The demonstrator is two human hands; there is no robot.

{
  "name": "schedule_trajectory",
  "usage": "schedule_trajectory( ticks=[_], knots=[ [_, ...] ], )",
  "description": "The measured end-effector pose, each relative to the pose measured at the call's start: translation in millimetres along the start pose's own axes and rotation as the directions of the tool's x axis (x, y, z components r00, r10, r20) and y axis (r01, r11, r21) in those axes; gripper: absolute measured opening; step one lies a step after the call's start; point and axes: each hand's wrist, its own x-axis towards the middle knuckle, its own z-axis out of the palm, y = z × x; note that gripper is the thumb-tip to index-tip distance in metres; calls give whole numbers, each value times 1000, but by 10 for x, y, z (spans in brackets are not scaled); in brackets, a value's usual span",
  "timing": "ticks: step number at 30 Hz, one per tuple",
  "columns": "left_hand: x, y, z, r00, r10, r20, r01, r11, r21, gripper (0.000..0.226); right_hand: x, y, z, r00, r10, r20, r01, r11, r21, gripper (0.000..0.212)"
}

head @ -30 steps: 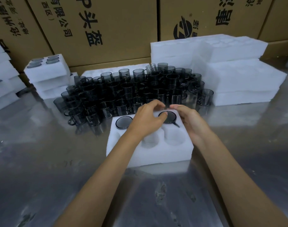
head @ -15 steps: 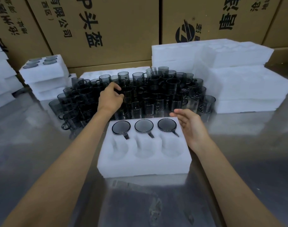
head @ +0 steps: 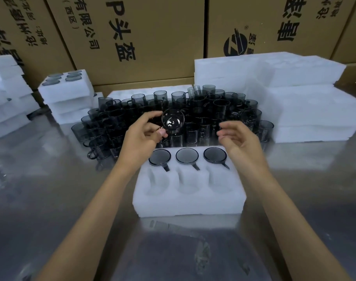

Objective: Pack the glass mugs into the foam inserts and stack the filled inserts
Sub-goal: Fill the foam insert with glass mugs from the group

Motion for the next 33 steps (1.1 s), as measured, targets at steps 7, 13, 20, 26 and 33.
schedule_trajectory(
  ticks=[7,13,20,26,33],
  knots=[
    [-405,232,-352,981,87,175,-76,995,-66,33,-312,-405,390,868,-122,481,194,976,-102,79],
    [-505,204,-456,981,98,165,-82,991,-104,34,-299,-515,669,878,-109,467,261,925,-275,57],
    [-539,192,-422,981,-31,194,52,993,-104,22,-469,-424,771,868,-100,487,268,919,-289,61],
    [-547,174,-450,969,-103,225,137,980,-145,16,-496,-413,724,844,-91,528,265,927,-265,58],
    [-513,139,-539,947,-174,269,220,963,-154,30,-514,-410,631,800,-31,599,194,958,-210,55]
  ],
)
